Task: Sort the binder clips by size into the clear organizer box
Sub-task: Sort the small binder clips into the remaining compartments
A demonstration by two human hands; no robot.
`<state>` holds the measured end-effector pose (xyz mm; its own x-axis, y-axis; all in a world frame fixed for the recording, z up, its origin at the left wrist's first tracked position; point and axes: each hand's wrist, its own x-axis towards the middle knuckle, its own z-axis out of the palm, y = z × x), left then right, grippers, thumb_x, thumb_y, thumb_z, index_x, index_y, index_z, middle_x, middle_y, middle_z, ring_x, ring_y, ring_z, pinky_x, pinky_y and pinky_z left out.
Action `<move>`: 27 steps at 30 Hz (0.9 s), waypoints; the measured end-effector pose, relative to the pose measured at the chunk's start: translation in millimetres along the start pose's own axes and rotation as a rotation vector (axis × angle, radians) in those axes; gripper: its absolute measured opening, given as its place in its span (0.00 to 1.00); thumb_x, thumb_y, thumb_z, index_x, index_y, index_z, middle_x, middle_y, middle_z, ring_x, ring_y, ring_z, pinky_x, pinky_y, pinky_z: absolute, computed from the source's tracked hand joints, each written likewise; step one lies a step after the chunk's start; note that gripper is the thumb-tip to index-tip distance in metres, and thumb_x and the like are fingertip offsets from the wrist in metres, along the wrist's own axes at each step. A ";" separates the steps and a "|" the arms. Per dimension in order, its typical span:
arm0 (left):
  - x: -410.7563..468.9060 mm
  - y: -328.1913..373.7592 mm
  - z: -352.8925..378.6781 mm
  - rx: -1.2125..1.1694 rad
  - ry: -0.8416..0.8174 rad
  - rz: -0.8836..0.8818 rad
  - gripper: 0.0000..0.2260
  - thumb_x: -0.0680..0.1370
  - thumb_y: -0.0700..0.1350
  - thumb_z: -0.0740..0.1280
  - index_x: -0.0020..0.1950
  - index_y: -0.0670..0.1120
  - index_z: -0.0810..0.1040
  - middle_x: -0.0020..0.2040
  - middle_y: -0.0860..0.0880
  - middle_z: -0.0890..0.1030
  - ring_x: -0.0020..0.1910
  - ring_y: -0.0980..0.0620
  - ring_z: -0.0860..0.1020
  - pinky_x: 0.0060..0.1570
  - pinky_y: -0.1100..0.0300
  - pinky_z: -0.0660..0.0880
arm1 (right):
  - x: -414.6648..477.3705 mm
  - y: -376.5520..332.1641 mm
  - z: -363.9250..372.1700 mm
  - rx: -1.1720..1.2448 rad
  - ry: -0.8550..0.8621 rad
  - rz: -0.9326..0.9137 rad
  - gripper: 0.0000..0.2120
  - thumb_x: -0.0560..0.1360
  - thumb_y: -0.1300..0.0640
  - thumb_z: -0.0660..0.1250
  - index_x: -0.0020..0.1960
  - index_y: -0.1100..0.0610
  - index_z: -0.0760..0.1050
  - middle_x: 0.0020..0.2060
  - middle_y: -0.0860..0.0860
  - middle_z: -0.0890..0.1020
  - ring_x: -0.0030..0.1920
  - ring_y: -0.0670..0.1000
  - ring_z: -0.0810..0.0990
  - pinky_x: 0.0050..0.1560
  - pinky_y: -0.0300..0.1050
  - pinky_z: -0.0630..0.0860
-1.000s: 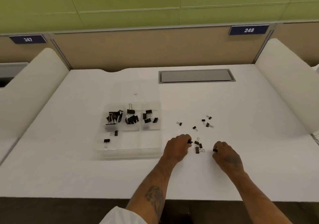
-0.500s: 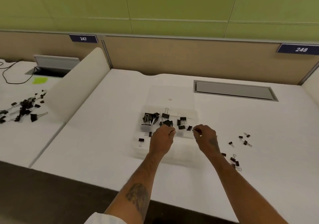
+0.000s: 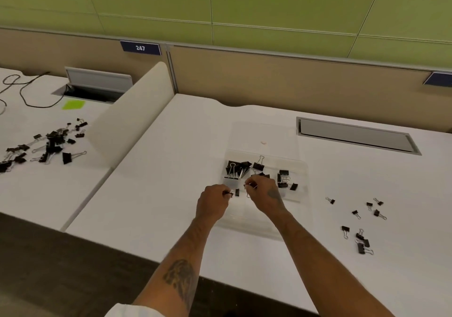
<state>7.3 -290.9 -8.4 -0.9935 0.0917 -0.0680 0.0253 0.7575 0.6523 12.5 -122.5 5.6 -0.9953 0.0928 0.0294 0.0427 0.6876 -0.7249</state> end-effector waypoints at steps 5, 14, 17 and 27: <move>2.8 -9.5 -5.6 -0.001 -0.051 -0.033 0.07 0.76 0.47 0.68 0.51 0.52 0.83 0.51 0.53 0.84 0.49 0.52 0.81 0.51 0.55 0.78 | 5.7 -5.1 7.1 -0.055 -0.039 0.024 0.05 0.74 0.57 0.66 0.48 0.56 0.79 0.40 0.50 0.82 0.42 0.50 0.80 0.44 0.47 0.78; 4.8 -17.9 -11.2 0.057 0.031 0.042 0.14 0.81 0.46 0.59 0.65 0.49 0.76 0.67 0.52 0.75 0.65 0.52 0.73 0.64 0.57 0.69 | 8.5 -11.5 17.4 -0.139 -0.142 -0.018 0.07 0.76 0.56 0.63 0.49 0.55 0.79 0.42 0.51 0.83 0.43 0.50 0.80 0.44 0.43 0.76; 3.4 -17.2 -11.6 0.135 0.040 0.075 0.17 0.82 0.48 0.57 0.70 0.48 0.72 0.72 0.51 0.70 0.71 0.52 0.67 0.67 0.56 0.65 | 6.0 -9.9 17.0 -0.206 -0.130 -0.042 0.12 0.78 0.54 0.60 0.58 0.55 0.77 0.53 0.52 0.82 0.55 0.52 0.78 0.53 0.42 0.72; 1.7 -23.0 -1.2 0.412 0.018 0.188 0.35 0.76 0.67 0.37 0.79 0.50 0.48 0.80 0.45 0.48 0.78 0.46 0.46 0.74 0.43 0.51 | -12.5 4.4 10.0 -0.570 -0.100 -0.142 0.37 0.76 0.32 0.36 0.77 0.51 0.55 0.77 0.58 0.50 0.77 0.60 0.48 0.72 0.65 0.53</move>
<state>4.9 -309.0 -22.5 -0.9691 0.2435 0.0387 0.2438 0.9232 0.2971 24.2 -127.8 -4.8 -0.9969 -0.0775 0.0138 -0.0786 0.9690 -0.2341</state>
